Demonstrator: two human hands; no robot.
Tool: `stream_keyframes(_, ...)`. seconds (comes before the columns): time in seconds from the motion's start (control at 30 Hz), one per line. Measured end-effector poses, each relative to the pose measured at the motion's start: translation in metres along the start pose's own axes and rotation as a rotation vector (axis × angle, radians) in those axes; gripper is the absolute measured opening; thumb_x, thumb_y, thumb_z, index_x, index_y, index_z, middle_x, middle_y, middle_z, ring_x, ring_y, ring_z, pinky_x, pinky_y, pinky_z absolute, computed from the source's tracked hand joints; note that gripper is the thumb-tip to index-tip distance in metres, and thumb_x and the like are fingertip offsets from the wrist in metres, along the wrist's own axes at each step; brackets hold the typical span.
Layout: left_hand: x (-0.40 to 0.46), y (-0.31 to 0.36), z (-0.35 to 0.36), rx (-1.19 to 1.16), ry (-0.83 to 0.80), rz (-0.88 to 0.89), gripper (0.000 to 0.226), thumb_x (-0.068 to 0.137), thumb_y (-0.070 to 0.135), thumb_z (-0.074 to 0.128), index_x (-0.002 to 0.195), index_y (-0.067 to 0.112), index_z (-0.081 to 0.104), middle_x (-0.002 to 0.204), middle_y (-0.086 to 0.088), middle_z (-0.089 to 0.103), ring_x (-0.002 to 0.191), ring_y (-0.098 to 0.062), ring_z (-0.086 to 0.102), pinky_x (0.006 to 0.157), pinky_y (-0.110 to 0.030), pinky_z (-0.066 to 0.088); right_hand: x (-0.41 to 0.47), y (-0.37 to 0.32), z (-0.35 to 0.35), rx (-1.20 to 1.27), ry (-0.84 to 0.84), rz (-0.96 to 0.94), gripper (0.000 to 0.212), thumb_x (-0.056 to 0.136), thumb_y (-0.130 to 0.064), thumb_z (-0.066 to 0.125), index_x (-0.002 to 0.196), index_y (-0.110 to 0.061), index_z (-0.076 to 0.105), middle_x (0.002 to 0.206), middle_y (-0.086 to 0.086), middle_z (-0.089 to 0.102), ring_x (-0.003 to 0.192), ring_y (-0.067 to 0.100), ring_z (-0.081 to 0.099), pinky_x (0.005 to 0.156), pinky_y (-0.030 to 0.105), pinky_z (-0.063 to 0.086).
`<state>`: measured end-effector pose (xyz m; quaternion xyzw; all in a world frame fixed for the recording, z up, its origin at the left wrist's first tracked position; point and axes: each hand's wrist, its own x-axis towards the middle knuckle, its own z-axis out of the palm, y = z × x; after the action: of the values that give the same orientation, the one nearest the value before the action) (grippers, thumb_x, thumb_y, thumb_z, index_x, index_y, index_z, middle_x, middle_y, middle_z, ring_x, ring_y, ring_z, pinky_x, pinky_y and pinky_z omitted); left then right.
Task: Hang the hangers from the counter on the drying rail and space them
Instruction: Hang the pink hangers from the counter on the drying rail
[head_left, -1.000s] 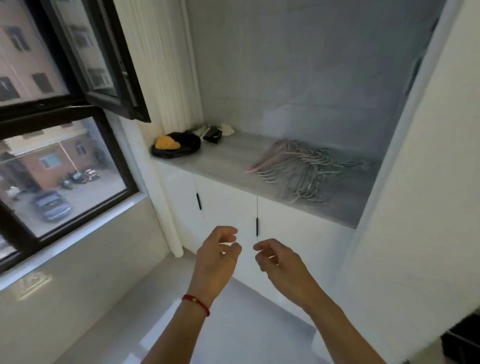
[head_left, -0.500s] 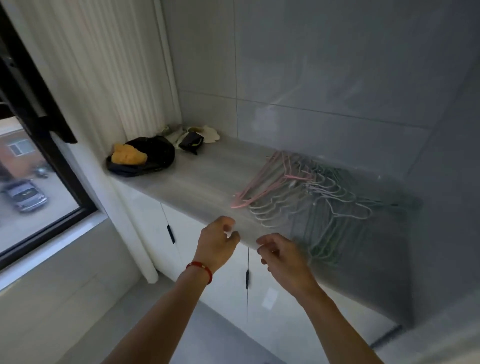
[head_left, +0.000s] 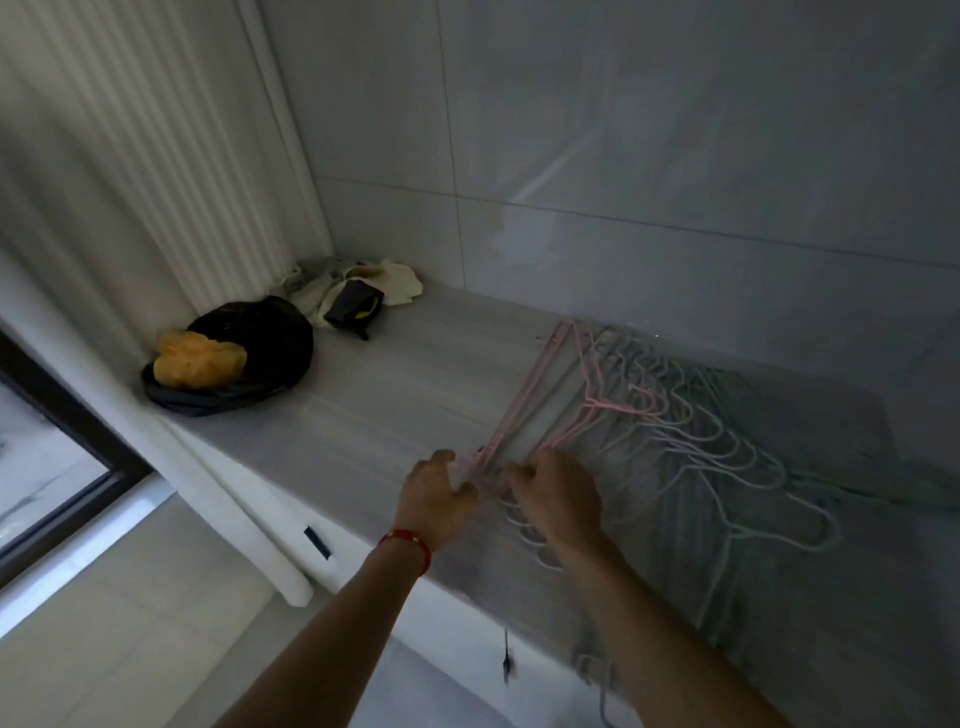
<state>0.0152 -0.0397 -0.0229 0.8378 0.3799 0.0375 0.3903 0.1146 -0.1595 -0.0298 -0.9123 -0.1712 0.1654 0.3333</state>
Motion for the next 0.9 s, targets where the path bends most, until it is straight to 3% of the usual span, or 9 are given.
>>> stream_keyframes(0.13, 0.02, -0.021, -0.006, 0.027, -0.02, 0.027, 0.056, 0.093, 0.022, 0.065, 0.146, 0.015, 0.048, 0.141, -0.015, 0.055, 0.128, -0.031, 0.054, 0.107, -0.04, 0.048, 0.03, -0.02, 0.014, -0.355, 0.004, 0.034, 0.041, 0.087, -0.047, 0.062, 0.106, -0.011, 0.07, 0.11, 0.009, 0.074, 0.105, 0.028, 0.07, 0.086, 0.034, 0.056)
stream_keyframes(0.3, 0.032, -0.047, -0.013, 0.019, -0.034, 0.056, 0.048, 0.095, 0.019, 0.063, 0.141, 0.015, 0.053, 0.131, -0.013, 0.06, 0.12, -0.028, 0.058, 0.104, -0.04, 0.049, 0.032, -0.024, 0.015, -0.455, 0.085, 0.069, 0.035, 0.093, -0.038, 0.054, 0.107, -0.01, 0.07, 0.112, 0.01, 0.073, 0.109, 0.029, 0.068, 0.086, 0.034, 0.053)
stream_keyframes(0.43, 0.03, -0.059, -0.014, -0.069, -0.024, 0.102, 0.042, 0.097, 0.019, 0.063, 0.137, 0.014, 0.055, 0.121, -0.007, 0.06, 0.114, -0.024, 0.059, 0.099, -0.036, 0.05, 0.018, -0.024, 0.008, -0.491, 0.226, 0.08, 0.037, 0.098, -0.037, 0.047, 0.101, -0.008, 0.071, 0.106, 0.012, 0.074, 0.101, 0.031, 0.07, 0.08, 0.033, 0.051)
stream_keyframes(0.57, 0.012, -0.06, -0.016, -0.158, 0.019, 0.117, 0.038, 0.097, 0.016, 0.063, 0.134, 0.014, 0.058, 0.128, -0.008, 0.062, 0.117, -0.026, 0.059, 0.101, -0.038, 0.05, 0.01, -0.014, -0.003, -0.233, 0.303, 0.075, 0.033, 0.096, -0.031, 0.05, 0.091, -0.005, 0.07, 0.094, 0.02, 0.074, 0.091, 0.037, 0.071, 0.074, 0.037, 0.054)
stream_keyframes(0.63, -0.007, -0.06, -0.018, -0.192, 0.051, 0.125, 0.035, 0.097, 0.016, 0.062, 0.132, 0.016, 0.059, 0.13, -0.006, 0.062, 0.117, -0.024, 0.059, 0.098, -0.033, 0.049, 0.007, -0.008, -0.007, 0.126, 0.315, 0.033, 0.028, 0.097, -0.023, 0.052, 0.079, -0.007, 0.067, 0.077, 0.017, 0.073, 0.071, 0.031, 0.074, 0.062, 0.04, 0.06)
stream_keyframes(0.73, -0.046, -0.055, -0.025, -0.248, 0.122, 0.148, 0.031, 0.098, 0.02, 0.062, 0.13, 0.02, 0.06, 0.127, 0.0, 0.064, 0.113, -0.016, 0.06, 0.088, -0.019, 0.046, -0.012, -0.013, -0.013, 0.577, 0.218, -0.074, 0.028, 0.101, -0.008, 0.05, 0.076, -0.005, 0.062, 0.067, 0.013, 0.068, 0.041, 0.018, 0.065, 0.039, 0.028, 0.052)
stream_keyframes(0.83, -0.092, -0.046, -0.033, -0.298, 0.216, 0.152, 0.029, 0.098, 0.031, 0.063, 0.127, 0.025, 0.063, 0.121, 0.008, 0.066, 0.106, -0.008, 0.064, 0.08, -0.011, 0.045, -0.051, -0.023, -0.017, 0.693, 0.038, -0.243, 0.026, 0.105, -0.016, 0.049, 0.086, -0.005, 0.062, 0.074, 0.009, 0.068, 0.042, 0.016, 0.059, 0.04, 0.026, 0.048)
stream_keyframes(0.9, -0.13, -0.042, -0.036, -0.342, 0.259, 0.143, 0.029, 0.098, 0.036, 0.063, 0.126, 0.028, 0.063, 0.121, 0.009, 0.067, 0.103, -0.001, 0.064, 0.081, -0.016, 0.051, -0.083, -0.023, -0.014, 0.589, -0.065, -0.365, 0.021, 0.104, -0.023, 0.05, 0.092, -0.012, 0.064, 0.079, 0.001, 0.069, 0.048, 0.01, 0.058, 0.042, 0.024, 0.046)
